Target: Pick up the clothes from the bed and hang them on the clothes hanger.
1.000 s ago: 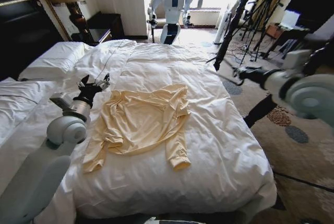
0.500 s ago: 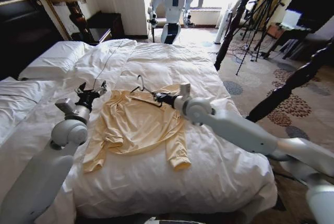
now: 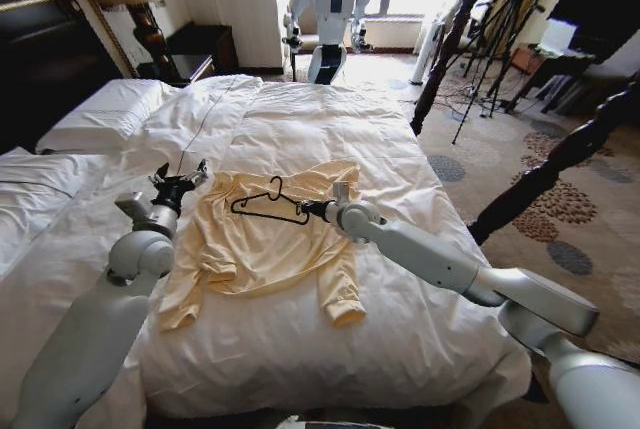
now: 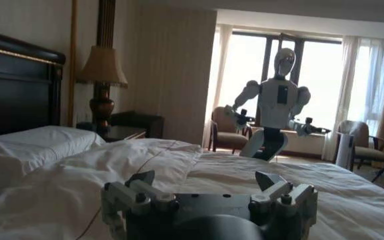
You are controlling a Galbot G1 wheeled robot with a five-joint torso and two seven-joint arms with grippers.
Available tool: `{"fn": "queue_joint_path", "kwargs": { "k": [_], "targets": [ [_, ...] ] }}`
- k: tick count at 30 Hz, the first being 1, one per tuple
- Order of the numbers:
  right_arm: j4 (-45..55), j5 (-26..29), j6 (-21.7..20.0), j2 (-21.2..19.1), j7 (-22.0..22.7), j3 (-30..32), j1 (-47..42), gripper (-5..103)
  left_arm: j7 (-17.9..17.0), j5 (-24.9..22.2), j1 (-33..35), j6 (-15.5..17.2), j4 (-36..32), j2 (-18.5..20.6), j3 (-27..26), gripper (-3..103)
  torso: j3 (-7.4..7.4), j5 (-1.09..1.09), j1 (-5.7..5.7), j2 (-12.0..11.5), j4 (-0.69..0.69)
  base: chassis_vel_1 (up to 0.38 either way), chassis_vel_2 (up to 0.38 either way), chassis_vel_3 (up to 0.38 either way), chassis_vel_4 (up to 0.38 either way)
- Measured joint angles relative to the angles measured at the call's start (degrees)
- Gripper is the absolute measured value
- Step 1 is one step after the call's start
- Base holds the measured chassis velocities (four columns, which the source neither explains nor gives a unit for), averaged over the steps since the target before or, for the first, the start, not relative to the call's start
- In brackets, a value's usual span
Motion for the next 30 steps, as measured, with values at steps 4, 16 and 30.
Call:
{"fn": "queue_joint_path", "kwargs": {
  "k": [4,16,30],
  "targets": [
    [-1.5,-5.0,1.7,0.3,3.2,0.4,0.1,1,0.2,-0.2,-0.5,0.1,0.0,-0.4,0.3,100,0.00,-0.01,0.00,0.0,0.01,0.000,0.000,0.000,0.000],
    [3.6,-7.8,1.4,-1.5,8.5,-1.0,-0.1,36,0.7,-0.3,-0.4,0.2,-0.2,-1.1,0.3,100,0.00,-0.01,0.00,0.0,0.01,0.000,0.000,0.000,0.000],
    [-4.9,-15.7,0.0,6.3,9.3,-0.3,-4.8,90,1.3,-0.1,1.2,-0.8,0.2,-1.7,-0.4,100,-0.01,-0.02,-0.01,0.0,0.01,0.000,0.000,0.000,0.000]
  ]
}}
